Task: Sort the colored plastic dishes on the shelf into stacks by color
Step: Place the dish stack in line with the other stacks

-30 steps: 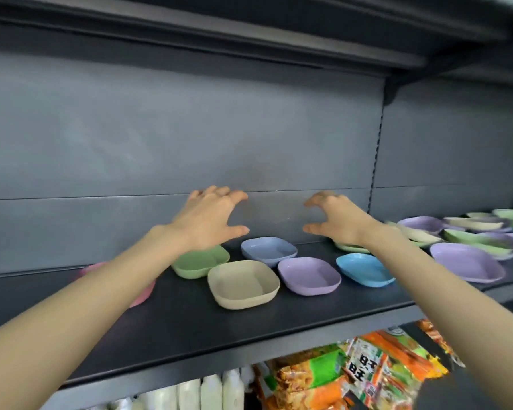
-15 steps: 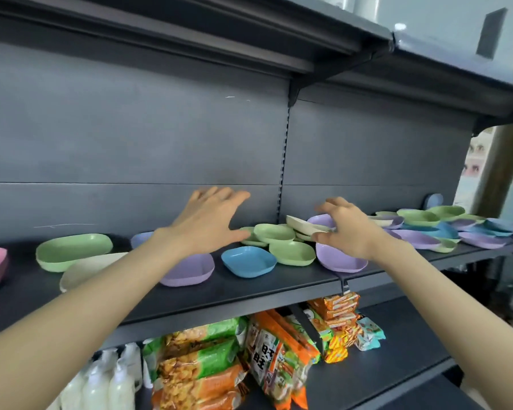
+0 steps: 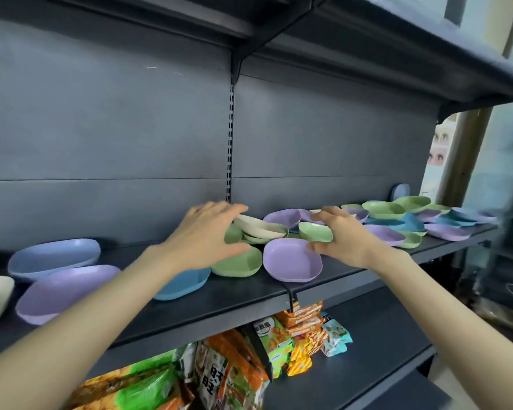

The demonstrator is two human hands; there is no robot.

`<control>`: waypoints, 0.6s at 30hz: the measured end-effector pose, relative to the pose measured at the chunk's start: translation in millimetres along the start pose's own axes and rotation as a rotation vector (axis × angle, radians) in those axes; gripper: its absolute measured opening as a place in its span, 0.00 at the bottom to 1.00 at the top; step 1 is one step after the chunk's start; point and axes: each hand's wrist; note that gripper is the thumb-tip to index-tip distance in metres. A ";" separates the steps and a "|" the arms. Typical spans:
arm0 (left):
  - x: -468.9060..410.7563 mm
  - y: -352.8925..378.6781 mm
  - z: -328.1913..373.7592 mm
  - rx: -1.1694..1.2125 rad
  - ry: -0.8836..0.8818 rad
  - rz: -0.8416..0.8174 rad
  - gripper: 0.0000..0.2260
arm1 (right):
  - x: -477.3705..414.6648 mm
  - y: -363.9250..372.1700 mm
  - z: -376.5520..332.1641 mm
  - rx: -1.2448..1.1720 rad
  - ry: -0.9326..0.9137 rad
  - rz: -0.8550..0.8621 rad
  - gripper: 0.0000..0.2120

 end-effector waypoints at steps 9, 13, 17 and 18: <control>-56.4 85.5 -3.3 0.164 -0.058 -0.125 0.33 | -42.4 42.0 63.1 -0.037 -0.046 -0.068 0.27; -67.1 108.0 -6.7 0.243 -0.101 -0.212 0.36 | -55.7 62.9 83.9 -0.090 -0.136 -0.091 0.29; -65.0 122.4 -3.2 0.276 -0.129 -0.195 0.40 | -71.1 79.2 99.5 -0.130 -0.206 -0.103 0.35; -64.2 128.0 -4.4 0.275 -0.151 -0.198 0.42 | -74.9 83.9 103.1 -0.135 -0.232 -0.119 0.36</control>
Point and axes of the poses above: each hand's wrist, its own x-axis away from the middle knuckle, its own y-axis out of the palm, z = x × y, and after that the axes turned 7 degrees about x, right-handed
